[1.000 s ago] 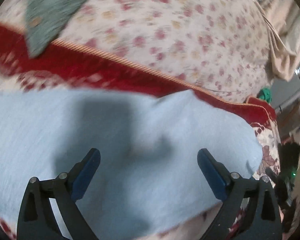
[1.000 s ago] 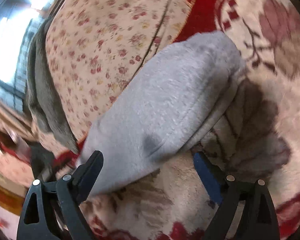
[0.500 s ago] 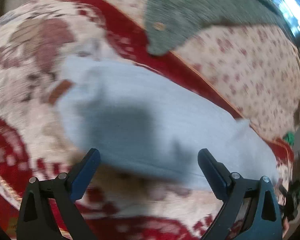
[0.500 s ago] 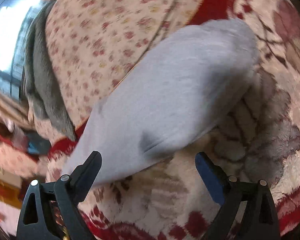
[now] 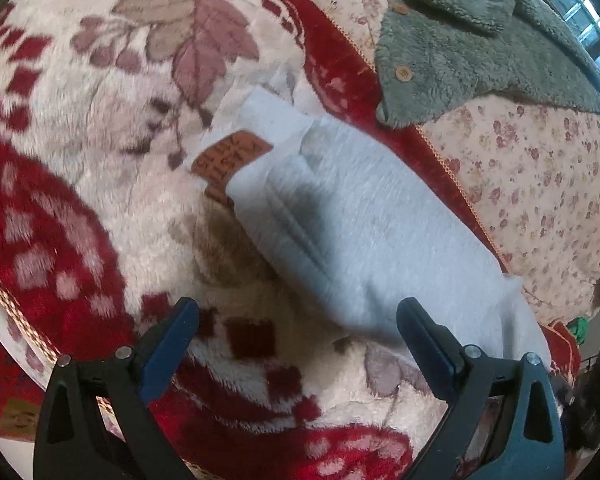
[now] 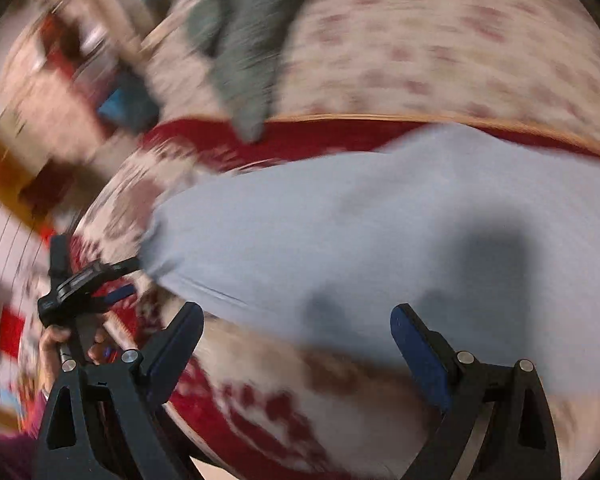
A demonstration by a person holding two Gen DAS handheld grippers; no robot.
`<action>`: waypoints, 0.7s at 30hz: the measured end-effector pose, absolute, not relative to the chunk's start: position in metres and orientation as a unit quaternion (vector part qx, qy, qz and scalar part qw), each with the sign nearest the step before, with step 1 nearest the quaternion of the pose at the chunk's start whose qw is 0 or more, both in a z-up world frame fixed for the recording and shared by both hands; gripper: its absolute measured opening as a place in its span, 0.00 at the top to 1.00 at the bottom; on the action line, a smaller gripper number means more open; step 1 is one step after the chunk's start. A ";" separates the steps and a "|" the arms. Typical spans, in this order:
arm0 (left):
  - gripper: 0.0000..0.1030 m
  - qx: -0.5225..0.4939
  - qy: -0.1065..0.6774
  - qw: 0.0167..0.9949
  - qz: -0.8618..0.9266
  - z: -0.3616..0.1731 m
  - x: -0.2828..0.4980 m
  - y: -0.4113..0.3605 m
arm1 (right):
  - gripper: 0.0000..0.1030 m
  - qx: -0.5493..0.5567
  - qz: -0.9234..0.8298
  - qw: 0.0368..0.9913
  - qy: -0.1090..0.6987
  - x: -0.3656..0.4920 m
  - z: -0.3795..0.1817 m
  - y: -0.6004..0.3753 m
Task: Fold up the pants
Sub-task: 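Move both open tools over the folded sweatpants near the label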
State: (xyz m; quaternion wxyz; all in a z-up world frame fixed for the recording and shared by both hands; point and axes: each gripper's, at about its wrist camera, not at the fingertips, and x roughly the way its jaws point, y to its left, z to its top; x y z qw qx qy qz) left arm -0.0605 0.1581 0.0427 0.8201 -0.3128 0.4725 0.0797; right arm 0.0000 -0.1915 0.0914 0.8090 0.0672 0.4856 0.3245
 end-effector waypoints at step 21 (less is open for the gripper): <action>0.04 -0.361 0.441 0.810 0.134 0.017 -0.037 0.176 | 0.06 -0.114 0.558 0.655 0.497 0.164 0.048 0.076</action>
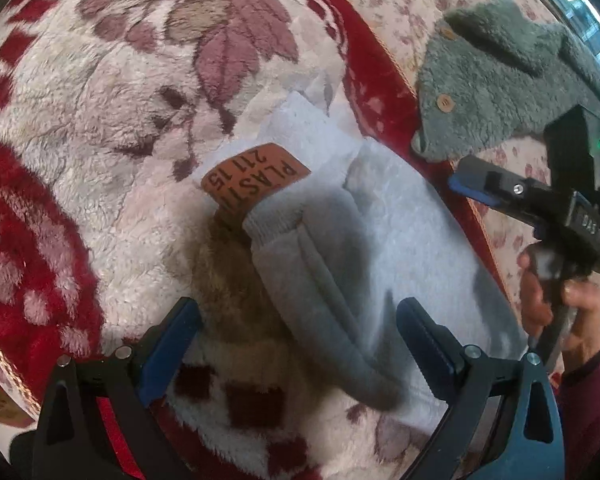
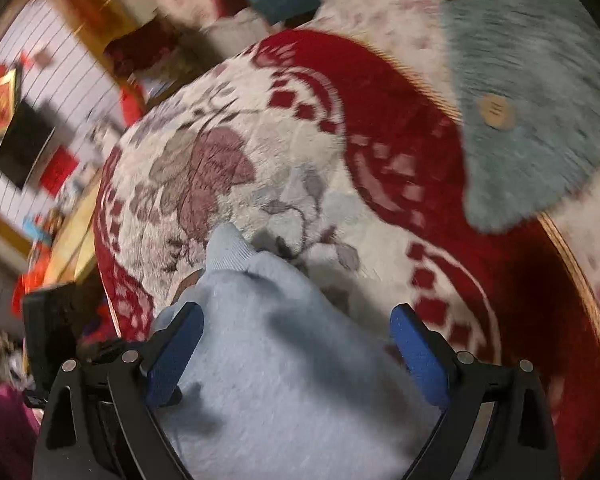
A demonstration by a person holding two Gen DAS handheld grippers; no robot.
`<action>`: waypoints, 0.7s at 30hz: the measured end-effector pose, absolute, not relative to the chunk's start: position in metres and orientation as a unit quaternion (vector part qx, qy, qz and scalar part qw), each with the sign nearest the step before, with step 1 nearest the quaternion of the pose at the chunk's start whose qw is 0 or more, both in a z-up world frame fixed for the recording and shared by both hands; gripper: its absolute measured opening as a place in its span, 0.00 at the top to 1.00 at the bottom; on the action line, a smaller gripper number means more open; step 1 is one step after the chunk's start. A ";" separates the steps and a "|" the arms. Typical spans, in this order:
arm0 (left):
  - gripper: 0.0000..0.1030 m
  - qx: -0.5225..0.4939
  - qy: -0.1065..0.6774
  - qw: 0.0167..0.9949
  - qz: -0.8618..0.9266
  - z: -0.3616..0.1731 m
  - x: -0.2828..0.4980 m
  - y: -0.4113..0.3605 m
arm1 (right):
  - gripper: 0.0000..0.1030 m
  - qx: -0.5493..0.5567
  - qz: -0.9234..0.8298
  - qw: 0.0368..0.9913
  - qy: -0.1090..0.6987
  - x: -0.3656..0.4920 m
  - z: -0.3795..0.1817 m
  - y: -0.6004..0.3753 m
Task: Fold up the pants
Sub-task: 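Move both open tools over the folded sweatpants near the label, then grasp the labelled waistband with left tool and lift it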
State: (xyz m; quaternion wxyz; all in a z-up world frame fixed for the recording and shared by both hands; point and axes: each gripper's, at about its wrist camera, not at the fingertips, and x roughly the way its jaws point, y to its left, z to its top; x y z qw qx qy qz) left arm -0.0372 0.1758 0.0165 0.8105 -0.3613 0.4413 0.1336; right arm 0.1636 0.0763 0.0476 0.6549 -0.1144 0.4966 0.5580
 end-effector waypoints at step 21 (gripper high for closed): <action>0.00 -0.276 0.456 0.831 0.159 0.006 -0.023 0.154 | 0.42 -0.227 0.641 0.516 0.520 0.153 -0.011 0.147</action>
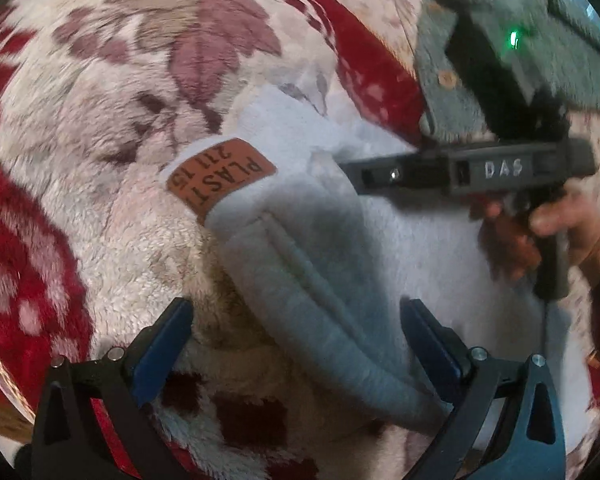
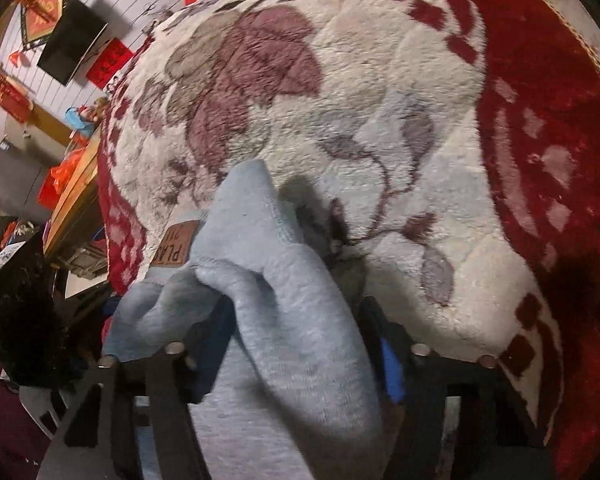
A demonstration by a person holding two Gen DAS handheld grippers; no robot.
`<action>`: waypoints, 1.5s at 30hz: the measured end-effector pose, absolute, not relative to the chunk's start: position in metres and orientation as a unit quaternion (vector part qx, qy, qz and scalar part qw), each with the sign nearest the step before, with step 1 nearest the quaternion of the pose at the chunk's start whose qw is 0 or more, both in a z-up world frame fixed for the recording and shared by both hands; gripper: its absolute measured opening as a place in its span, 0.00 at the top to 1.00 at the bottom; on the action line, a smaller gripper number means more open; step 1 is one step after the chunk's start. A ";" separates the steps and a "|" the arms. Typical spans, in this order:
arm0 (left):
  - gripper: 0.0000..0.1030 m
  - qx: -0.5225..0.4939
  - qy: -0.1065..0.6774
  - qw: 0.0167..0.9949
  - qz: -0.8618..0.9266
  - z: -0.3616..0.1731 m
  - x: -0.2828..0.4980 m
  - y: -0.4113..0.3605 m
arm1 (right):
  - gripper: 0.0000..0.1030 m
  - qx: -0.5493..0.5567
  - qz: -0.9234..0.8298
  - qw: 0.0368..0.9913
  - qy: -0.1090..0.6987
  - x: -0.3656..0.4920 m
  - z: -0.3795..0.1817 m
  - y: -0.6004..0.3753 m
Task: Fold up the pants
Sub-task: 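Grasp the labelled waistband with left tool and lift it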
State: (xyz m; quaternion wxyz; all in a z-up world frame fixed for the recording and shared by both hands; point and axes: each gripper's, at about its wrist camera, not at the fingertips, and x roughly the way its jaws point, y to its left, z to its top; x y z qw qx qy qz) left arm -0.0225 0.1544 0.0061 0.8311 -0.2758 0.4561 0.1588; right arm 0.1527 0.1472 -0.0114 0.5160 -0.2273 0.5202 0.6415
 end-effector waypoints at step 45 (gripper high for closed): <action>0.74 -0.078 0.286 0.955 0.021 0.167 -0.022 -0.008 | 0.69 -0.200 0.568 0.719 0.347 0.110 0.187 -0.052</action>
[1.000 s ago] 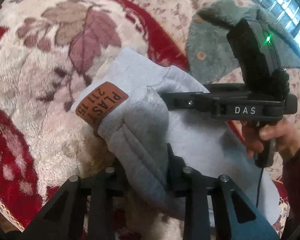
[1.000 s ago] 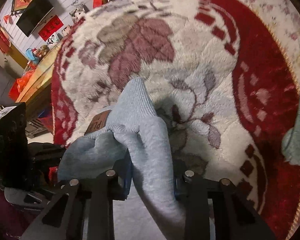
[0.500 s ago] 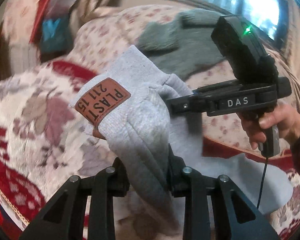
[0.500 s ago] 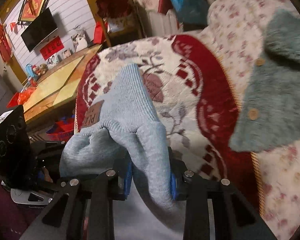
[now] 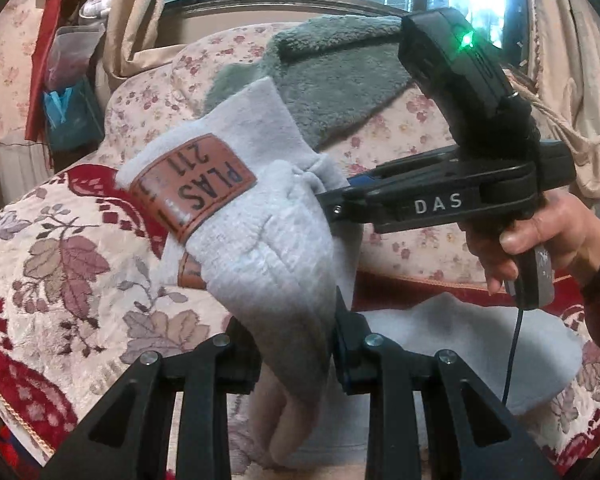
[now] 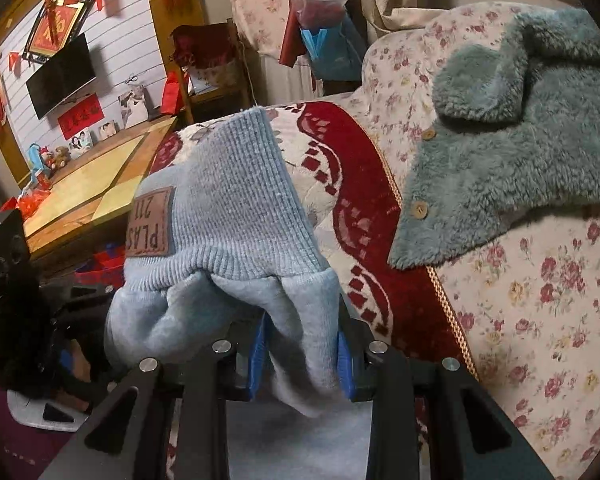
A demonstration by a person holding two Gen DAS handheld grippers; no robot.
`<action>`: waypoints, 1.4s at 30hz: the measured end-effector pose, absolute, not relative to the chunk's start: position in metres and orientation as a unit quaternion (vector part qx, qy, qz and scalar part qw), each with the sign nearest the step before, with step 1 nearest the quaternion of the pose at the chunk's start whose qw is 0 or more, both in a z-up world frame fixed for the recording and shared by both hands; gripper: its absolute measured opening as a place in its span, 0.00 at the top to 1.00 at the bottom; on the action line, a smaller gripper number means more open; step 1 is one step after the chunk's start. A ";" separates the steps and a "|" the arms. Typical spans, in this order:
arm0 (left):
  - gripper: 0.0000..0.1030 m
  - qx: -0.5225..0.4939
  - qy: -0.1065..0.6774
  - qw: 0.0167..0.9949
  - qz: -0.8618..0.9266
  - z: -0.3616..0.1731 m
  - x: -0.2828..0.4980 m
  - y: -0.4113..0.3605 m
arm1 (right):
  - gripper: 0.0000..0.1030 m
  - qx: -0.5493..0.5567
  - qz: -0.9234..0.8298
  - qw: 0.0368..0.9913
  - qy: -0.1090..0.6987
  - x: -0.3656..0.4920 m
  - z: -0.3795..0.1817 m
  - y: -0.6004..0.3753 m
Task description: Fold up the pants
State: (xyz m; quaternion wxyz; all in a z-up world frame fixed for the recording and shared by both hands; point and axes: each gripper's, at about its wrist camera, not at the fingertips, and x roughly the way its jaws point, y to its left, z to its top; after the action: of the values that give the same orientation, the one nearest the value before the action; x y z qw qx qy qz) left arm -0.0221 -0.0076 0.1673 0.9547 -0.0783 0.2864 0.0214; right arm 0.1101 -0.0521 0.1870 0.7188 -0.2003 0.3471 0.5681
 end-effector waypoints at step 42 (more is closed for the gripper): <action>0.21 -0.016 0.394 0.897 -0.202 0.097 -0.043 -0.163 | 0.67 -0.137 0.349 0.769 0.517 0.121 0.071 -0.335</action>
State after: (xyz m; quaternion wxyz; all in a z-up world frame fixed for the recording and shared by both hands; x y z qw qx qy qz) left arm -0.0433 -0.1633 0.0975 0.8966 -0.0164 0.3937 -0.2021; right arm 0.1214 -0.3349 0.0711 0.7693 -0.1373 0.5170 0.3494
